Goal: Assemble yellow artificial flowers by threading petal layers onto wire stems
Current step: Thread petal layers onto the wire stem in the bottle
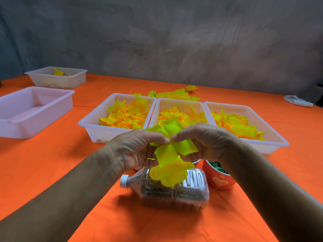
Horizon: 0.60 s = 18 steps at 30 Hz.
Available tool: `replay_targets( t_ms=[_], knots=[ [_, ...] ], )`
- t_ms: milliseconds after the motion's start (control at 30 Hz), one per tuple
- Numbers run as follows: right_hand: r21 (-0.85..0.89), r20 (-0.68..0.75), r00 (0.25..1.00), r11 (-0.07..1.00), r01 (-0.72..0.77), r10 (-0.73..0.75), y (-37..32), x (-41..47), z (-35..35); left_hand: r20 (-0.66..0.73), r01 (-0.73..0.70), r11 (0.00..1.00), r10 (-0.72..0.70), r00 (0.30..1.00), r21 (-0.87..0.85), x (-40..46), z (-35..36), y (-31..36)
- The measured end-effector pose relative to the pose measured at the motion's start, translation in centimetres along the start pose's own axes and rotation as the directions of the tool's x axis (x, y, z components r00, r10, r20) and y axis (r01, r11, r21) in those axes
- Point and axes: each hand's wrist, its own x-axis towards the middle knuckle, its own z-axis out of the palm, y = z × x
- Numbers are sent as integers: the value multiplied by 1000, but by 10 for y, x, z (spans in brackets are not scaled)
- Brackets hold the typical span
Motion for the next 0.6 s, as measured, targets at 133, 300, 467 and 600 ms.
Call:
replay_targets(
  t_ms=[133, 300, 467, 600],
  knots=[
    [49, -34, 998, 998, -43, 45, 0, 1, 3, -5, 6, 999, -7, 1000, -34, 4, 1, -1],
    [39, -64, 996, 997, -61, 63, 1, 2, 3, 18, 8, 999, -8, 1000, -47, 6, 1, -2],
    [37, -64, 996, 997, -66, 68, 1, 2, 4, 34, -1, 999, 3, 999, -53, 9, -2, -4],
    [30, -35, 998, 999, -41, 42, 1, 0, 2, 71, -27, 999, 29, 997, -37, 12, -7, -7]
  ],
)
